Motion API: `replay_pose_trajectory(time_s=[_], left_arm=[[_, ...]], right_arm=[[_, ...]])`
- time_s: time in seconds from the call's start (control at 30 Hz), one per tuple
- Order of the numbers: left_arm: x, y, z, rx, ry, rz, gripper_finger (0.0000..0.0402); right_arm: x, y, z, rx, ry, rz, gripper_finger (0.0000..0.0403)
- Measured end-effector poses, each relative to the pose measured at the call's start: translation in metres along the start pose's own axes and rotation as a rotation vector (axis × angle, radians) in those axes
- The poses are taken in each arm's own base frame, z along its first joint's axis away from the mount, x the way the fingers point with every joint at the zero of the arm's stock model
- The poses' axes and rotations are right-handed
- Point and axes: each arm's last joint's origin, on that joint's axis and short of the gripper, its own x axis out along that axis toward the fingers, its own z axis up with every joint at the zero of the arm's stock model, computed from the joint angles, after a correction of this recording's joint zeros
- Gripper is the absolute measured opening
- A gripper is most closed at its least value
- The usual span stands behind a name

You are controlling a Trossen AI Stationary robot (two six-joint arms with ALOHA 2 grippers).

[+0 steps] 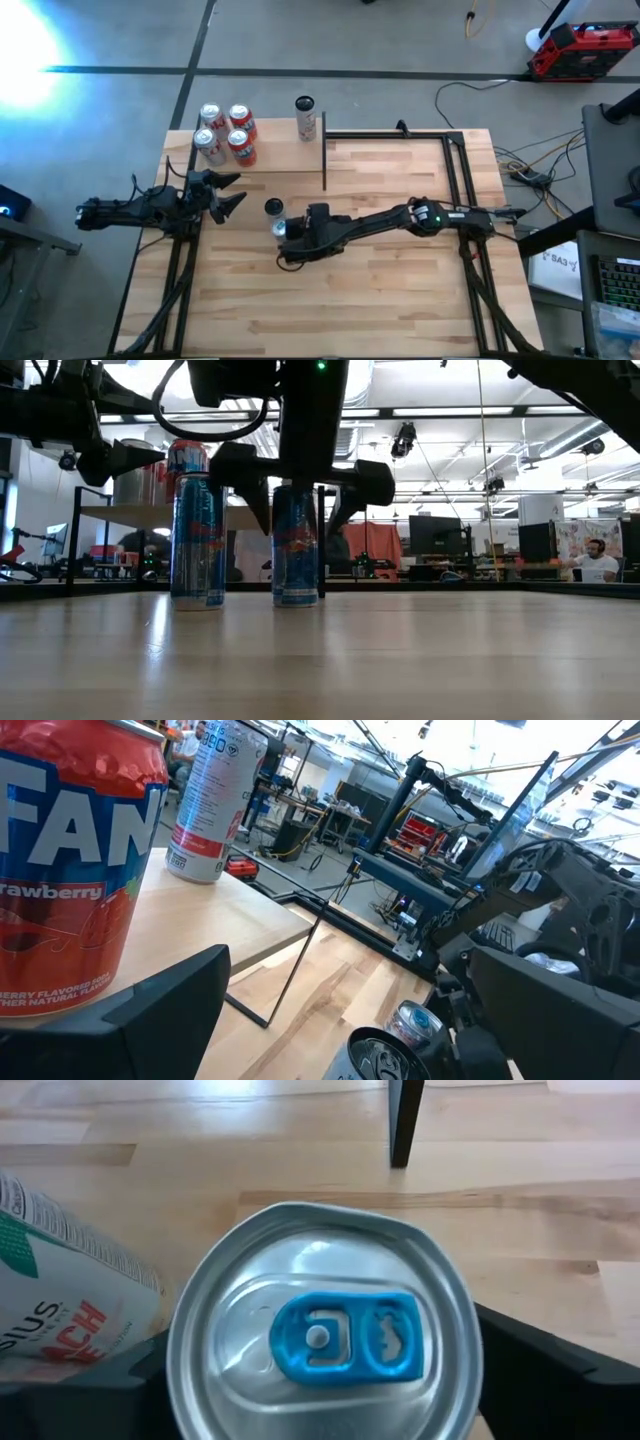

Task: Place canned beverage on shelf
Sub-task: Put the bottom blue soda can on the shelf

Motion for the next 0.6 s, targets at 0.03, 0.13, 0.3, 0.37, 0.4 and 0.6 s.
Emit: replay_pose_trajectory(time_s=[0.03, 0.13, 0.3, 0.37, 0.4, 0.6], left_arm=[[0.0, 0.0, 0.0, 0.0, 0.0, 0.0, 0.0398], [0.0, 0.0, 0.0, 0.0, 0.0, 0.0, 0.0398], [0.0, 0.0, 0.0, 0.0, 0.0, 0.0, 0.0398], [0.0, 0.0, 0.0, 0.0, 0.0, 0.0, 0.0398], [0.0, 0.0, 0.0, 0.0, 0.0, 0.0, 0.0398], [0.0, 0.0, 0.0, 0.0, 0.0, 0.0, 0.0398]], right_arm=[[0.0, 0.0, 0.0, -0.001, 0.0, -0.001, 0.0321], [0.001, 0.0, 0.001, 0.0, -0.001, -0.003, 0.0273], [0.002, 0.0, 0.002, -0.008, 0.009, -0.01, 0.0222], [0.001, -0.001, 0.003, -0.027, 0.03, -0.011, 0.0222], [-0.001, -0.001, 0.004, -0.042, 0.042, -0.01, 0.0222], [-0.018, -0.001, 0.017, -0.082, 0.107, -0.007, 0.0222]])
